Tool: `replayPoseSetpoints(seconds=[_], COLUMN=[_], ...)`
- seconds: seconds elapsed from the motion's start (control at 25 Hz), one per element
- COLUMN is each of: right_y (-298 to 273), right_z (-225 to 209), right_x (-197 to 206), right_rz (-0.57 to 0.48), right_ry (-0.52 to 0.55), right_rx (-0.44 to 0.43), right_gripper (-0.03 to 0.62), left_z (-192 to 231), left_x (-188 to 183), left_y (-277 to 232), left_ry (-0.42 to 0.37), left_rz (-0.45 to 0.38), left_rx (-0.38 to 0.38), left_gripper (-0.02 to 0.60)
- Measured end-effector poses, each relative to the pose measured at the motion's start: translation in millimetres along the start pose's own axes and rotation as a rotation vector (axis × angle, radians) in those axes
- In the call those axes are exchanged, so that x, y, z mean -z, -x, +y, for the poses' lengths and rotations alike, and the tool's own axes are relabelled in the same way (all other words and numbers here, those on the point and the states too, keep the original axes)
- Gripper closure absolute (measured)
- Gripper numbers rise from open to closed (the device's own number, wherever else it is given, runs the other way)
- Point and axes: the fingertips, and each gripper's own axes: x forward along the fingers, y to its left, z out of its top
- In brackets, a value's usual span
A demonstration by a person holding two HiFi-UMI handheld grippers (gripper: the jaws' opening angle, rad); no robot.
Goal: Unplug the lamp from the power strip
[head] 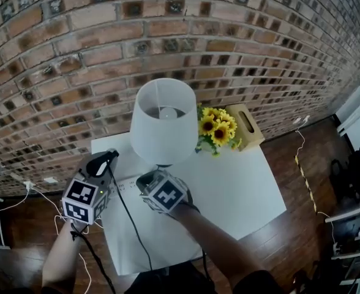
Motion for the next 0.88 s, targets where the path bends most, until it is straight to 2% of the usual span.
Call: replayPoseSetpoints(seconds=[0.12, 0.28, 0.6, 0.88], right_y=[34.7, 66.9, 128.4, 177.1], right_z=[15.6, 38.4, 68.9, 70.9], right_x=[-0.5, 31.1, 89.4, 119.6], right_rz=[-0.062, -0.079, -0.124, -0.184], right_ry=[-0.020, -0.097, -0.243, -0.279], right_rx=[-0.024, -0.027, 0.058, 0.131], right_gripper=[0.592, 0.592, 0.592, 0.592], left_z=[-18.2, -46.8, -115.2, -188.9], left_x=[-10.9, -18.9, -11.4, -29.2], left_y=[10.5, 22.0, 17.8, 12.0], left_ry=[-0.016, -0.059, -0.020, 0.001], left_rz=[-0.008, -0.002, 0.039, 0.038], left_rx=[0.055, 0.132, 0.269, 0.394], left_gripper=[0.500, 0.500, 0.499, 0.499])
